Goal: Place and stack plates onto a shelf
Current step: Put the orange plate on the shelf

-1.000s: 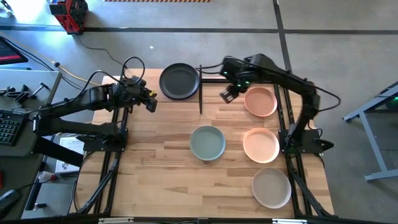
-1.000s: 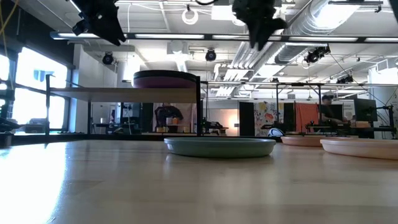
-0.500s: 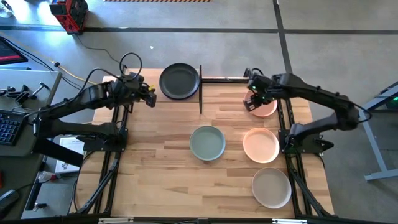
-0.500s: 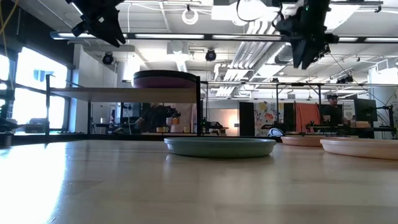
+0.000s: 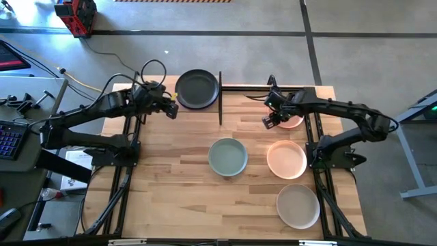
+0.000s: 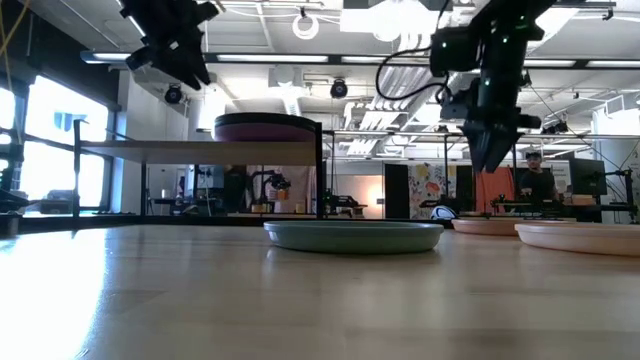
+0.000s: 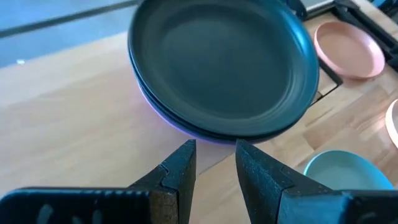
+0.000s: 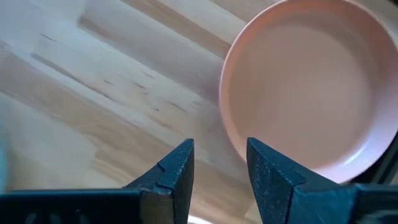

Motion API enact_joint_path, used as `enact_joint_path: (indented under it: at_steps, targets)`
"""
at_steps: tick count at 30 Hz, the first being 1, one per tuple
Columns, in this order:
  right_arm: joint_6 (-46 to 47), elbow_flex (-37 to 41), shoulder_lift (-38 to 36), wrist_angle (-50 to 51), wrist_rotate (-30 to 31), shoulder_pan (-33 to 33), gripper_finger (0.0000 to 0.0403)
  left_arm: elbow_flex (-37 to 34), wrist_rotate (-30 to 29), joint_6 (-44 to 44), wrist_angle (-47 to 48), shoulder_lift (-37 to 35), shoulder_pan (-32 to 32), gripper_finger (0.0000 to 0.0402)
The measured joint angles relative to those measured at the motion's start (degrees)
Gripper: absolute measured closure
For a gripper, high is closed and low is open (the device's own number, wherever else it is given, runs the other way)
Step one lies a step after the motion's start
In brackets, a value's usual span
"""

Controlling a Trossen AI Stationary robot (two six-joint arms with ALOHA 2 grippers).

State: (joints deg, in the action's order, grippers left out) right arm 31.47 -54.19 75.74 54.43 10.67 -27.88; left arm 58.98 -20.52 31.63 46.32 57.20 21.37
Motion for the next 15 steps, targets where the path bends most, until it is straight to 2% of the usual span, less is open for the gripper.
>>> enact_joint_path:
  at_steps: [8,15]
  targets:
    - [-6.70,0.15,6.67,-2.55,0.29,-2.51,0.0279,0.00,3.77,1.19,0.03,3.57,0.00,0.0298]
    - [-9.87,0.15,13.22,-4.41,0.29,-2.90,0.0279,0.00,4.14,1.20,0.07,4.01,0.00,0.0298]
